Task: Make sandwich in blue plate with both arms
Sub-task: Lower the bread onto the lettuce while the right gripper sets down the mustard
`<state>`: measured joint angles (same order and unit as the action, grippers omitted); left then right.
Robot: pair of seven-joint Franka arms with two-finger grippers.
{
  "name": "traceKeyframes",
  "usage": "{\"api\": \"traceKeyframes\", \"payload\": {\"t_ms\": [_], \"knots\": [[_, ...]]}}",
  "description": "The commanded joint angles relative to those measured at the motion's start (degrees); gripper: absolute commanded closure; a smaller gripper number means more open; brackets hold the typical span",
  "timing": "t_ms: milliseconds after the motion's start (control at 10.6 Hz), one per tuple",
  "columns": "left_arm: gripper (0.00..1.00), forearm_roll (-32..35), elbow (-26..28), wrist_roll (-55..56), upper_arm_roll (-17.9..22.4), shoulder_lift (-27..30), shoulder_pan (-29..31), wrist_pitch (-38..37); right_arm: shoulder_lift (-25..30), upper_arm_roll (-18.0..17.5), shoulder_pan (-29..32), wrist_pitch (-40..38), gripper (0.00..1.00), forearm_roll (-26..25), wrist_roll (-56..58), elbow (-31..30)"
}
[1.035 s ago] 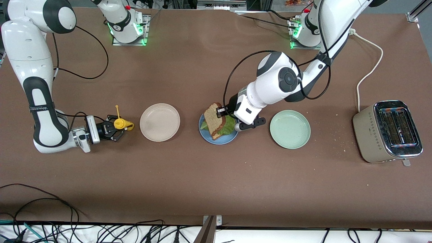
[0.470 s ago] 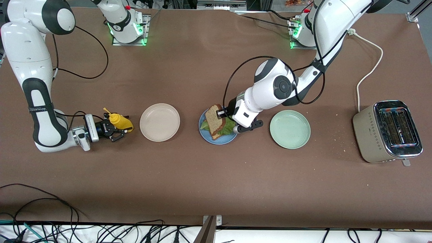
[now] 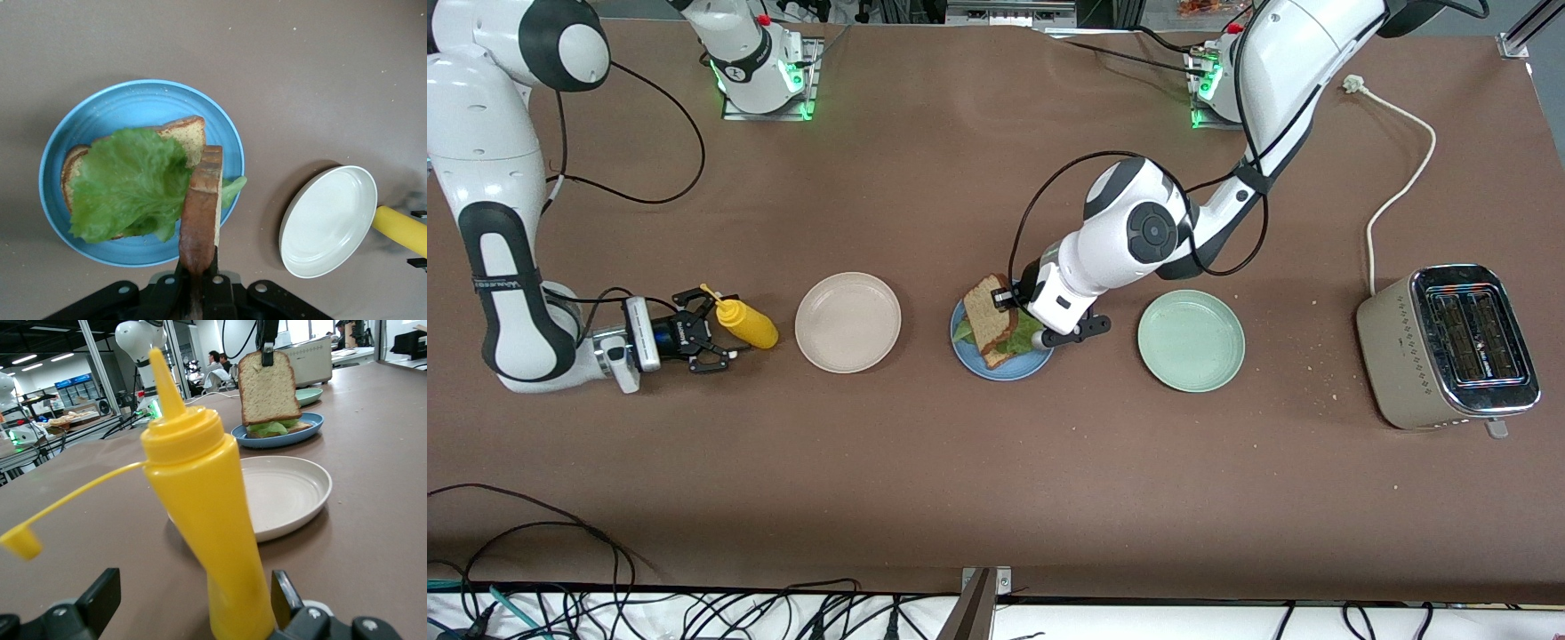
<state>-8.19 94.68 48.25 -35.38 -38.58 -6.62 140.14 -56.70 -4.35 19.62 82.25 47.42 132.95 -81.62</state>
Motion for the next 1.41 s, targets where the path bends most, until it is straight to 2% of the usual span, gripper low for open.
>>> {"api": "traceKeyframes", "payload": {"t_ms": [0, 188, 470, 658, 752, 941, 1129, 1317], "knots": [[1.0, 1.69, -0.2, 0.0, 1.71, -0.44, -0.59, -0.04, 0.54, -0.4, 3.13, -1.04, 0.0, 0.48, -4.7, 0.4], [1.0, 1.78, -0.11, -0.08, 3.38, -0.88, -0.68, -0.13, 2.9, 0.12, 3.93, -1.12, 0.0, 0.13, -12.5, 1.71], [0.58, 7.74, 0.06, 0.09, 4.09, -2.02, -0.68, -0.13, 7.29, 0.22, 3.84, -1.12, 0.0, -3.29, -28.04, 3.83], [0.13, 9.5, 0.06, 0.0, 4.09, -2.38, -0.68, -0.13, 10.01, 0.21, 3.84, -1.21, 0.0, -6.18, -38.24, 5.76], [0.0, 9.68, 0.06, 0.0, 4.18, -2.46, -1.37, -0.13, 12.55, 0.13, 3.67, -2.0, 0.0, -9.16, -43.69, 6.72], [0.0, 9.69, 0.06, 0.01, 4.27, -2.47, -1.47, -1.44, 16.52, -0.4, 3.06, -2.09, 0.0, -13.82, -55.73, 7.43], [0.0, 14.84, 0.06, 0.18, 4.35, -2.38, -1.38, -2.85, 20.12, -0.31, 1.39, -2.62, 0.0, -17.87, -64.44, 7.44], [0.0, 15.22, 0.06, 0.0, 4.79, -2.38, -1.21, -2.94, 23.37, -0.31, -0.54, -4.19, 0.0, -21.55, -71.13, 7.44]]}}
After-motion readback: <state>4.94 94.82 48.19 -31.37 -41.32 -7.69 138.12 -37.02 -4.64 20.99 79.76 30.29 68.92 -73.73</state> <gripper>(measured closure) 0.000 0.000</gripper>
